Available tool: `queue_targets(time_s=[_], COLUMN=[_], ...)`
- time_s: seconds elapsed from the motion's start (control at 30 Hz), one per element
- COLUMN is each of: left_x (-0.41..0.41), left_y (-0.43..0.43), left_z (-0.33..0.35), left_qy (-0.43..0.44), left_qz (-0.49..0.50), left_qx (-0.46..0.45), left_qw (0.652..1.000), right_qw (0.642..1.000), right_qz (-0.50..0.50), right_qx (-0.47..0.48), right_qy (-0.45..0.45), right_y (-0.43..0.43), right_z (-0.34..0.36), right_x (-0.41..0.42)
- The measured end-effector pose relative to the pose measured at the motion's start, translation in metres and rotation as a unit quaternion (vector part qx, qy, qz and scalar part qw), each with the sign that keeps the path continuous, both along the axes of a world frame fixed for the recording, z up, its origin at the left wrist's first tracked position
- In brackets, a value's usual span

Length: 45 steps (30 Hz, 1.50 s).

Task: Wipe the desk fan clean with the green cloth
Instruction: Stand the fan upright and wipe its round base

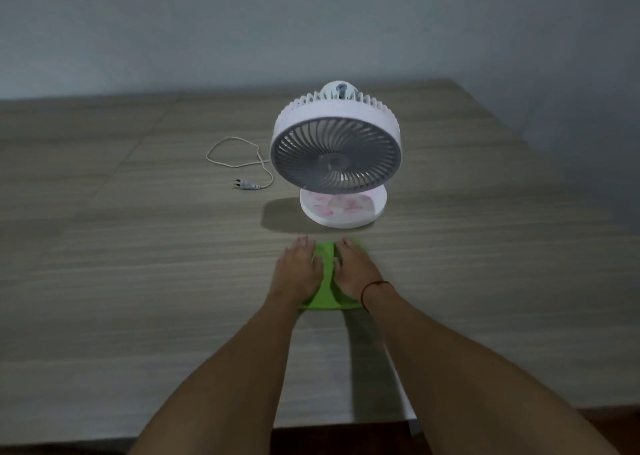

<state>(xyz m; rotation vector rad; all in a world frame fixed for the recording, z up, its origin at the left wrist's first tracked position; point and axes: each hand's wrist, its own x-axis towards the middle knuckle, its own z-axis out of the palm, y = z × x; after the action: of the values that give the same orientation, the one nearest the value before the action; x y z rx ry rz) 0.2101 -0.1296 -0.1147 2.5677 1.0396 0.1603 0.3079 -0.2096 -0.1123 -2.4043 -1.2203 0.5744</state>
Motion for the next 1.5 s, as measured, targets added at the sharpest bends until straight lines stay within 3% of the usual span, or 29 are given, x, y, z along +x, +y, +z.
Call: queue_targets(time_s=[0.2,0.43,0.67,0.77,0.87,0.97,1.27,1.5], left_x=[0.007,-0.013,-0.029,-0.031,-0.028,-0.017,0.045,0.080], left_y=[0.004,-0.045,-0.077,-0.074,-0.058,-0.035,0.052,0.095], left_z=[-0.031,-0.032,-0.025,-0.022,-0.016,-0.013,-0.020,-0.021], left_qy=[-0.054,-0.012,-0.005,-0.050,-0.159,-0.242,-0.262,-0.179], left_qz=[0.013,0.012,-0.001,0.003,0.040,0.077,0.079,0.076], left_qx=[0.073,0.100,0.062,0.027,-0.055,-0.080,-0.063,-0.038], left_qw=[0.996,0.995,0.998,0.998,0.985,0.964,0.960,0.980], right_qw=[0.987,0.984,0.988,0.989,0.974,0.958,0.958,0.962], right_qz=[0.029,0.053,0.058,0.039,-0.049,-0.107,-0.168,-0.190], right_qx=[0.099,0.097,0.092,0.121,0.222,0.264,0.221,0.154], right_qy=[-0.122,-0.139,-0.106,-0.069,0.016,0.011,-0.067,-0.122], right_y=[0.000,-0.044,-0.086,-0.083,-0.076,-0.064,0.007,0.047], right_z=[-0.029,-0.032,-0.024,-0.025,-0.024,-0.027,-0.030,-0.034], right_x=[0.007,-0.012,-0.017,-0.014,-0.005,0.013,0.100,0.134])
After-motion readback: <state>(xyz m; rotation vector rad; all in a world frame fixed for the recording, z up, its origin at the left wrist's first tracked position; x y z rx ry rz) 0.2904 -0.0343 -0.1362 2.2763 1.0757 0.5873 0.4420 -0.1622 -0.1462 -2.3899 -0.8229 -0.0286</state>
